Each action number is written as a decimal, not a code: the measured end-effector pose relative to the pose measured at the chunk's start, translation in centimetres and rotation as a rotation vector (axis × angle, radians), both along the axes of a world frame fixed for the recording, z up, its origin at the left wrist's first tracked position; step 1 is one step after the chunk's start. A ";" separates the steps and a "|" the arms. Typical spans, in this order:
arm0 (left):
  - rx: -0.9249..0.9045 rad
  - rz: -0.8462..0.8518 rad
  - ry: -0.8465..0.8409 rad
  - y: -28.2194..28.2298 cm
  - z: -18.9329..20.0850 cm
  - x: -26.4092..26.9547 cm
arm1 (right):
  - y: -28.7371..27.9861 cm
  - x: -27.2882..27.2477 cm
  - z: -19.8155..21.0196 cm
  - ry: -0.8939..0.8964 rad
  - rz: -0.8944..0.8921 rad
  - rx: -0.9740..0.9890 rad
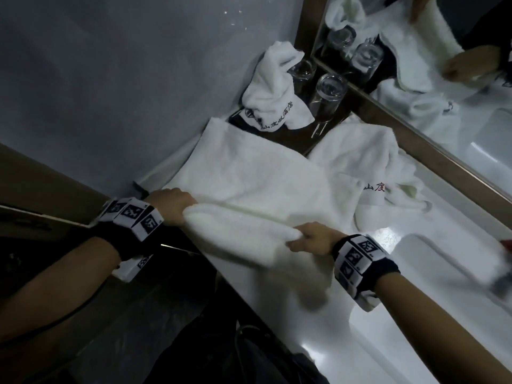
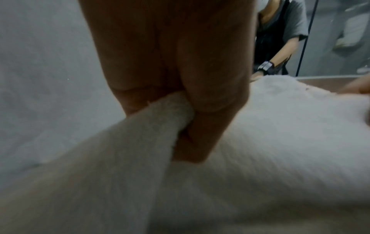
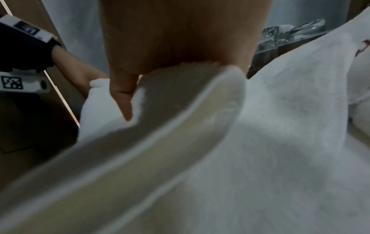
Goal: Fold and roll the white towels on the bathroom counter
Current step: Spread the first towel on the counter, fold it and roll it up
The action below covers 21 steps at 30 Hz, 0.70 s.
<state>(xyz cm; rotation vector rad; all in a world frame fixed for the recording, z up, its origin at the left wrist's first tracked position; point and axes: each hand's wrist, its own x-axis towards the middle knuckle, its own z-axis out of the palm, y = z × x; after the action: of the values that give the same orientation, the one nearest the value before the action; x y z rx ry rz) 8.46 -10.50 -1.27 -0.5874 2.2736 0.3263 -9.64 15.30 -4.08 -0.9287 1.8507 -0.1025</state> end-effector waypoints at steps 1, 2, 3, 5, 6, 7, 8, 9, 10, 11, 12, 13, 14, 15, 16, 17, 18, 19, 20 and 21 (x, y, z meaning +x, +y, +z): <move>0.016 -0.012 -0.050 -0.3 0.5 -0.2 | 0.1 0.1 0.0 -0.040 0.019 0.019; 0.036 -0.031 -0.079 -0.8 0.9 -0.4 | 0.3 0.1 0.0 -0.085 0.013 0.011; 0.052 -0.047 -0.088 -1.4 1.4 -0.7 | 0.6 -0.2 0.1 -0.126 -0.030 -0.033; 0.054 -0.038 -0.053 -2.6 2.6 -1.7 | 1.3 -1.5 0.9 -0.139 -0.186 -0.175; 0.051 -0.006 -0.007 -3.2 3.3 -2.3 | 1.6 -2.4 1.4 -0.106 -0.278 -0.244; 0.046 0.033 0.057 -3.7 4.0 -3.1 | 1.9 -3.4 1.8 -0.059 -0.377 -0.299; 0.038 0.060 0.129 -4.0 4.7 -3.9 | 2.2 -4.3 2.1 -0.005 -0.475 -0.339; 0.030 0.068 0.210 -4.2 5.5 -4.8 | 2.5 -5.2 2.3 0.050 -0.555 -0.363; 0.023 0.059 0.288 -4.4 6.0 -5.7 | 2.7 -5.9 2.4 0.105 -0.606 -0.375; 0.009 0.038 0.363 -4.5 6.5 -6.6 | 2.9 -6.6 2.4 0.154 -0.631 -0.382; -0.025 0.008 0.411 -4.6 6.9 -7.5 | 3.0 -7.1 2.3 0.197 -0.644 -0.384; -0.071 -0.025 0.438 -4.6 7.2 -8.3 | 3.2 -7.5 2.3 0.239 -0.659 -0.385; -0.114 -0.056 0.464 -4.6 7.2 -9.1 | 3.2 -7.8 2.1 0.273 -0.678 -0.381; -0.143 -0.077 0.497 -4.7 7.1 -9.9 | 3.2 -8.1 1.8 0.296 -0.691 -0.368; -0.158 -0.093 0.526 -4.7 6.7 -10.6 | 3.1 -8.2 1.6 0.315 -0.692 -0.338; -0.165 -0.109 0.546 -4.7 6.3 -11.1 | 3.0 -8.2 1.3 0.336 -0.684 -0.299; -0.179 -0.133 0.558 -4.7 5.8 -11.6 | 2.8 -8.2 1.0 0.359 -0.678 -0.256; -0.201 -0.164 0.564 -4.7 5.2 -11.9 | 2.7 -8.1 0.7 0.381 -0.678 -0.213; -0.231 -0.194 0.552 -4.7 4.5 -12.2 | 2.5 -8.0 0.5 0.403 -0.681 -0.177; -0.261 -0.218 0.517 -4.5 3.8 -12.5 | 2.5 -7.8 0.3 0.429 -0.676 -0.153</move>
<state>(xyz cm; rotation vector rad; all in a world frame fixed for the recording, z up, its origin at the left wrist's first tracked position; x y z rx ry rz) -4.02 -15.04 2.49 -0.4076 2.8793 0.0737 -17.43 17.77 -3.78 -0.4000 2.5278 -0.4951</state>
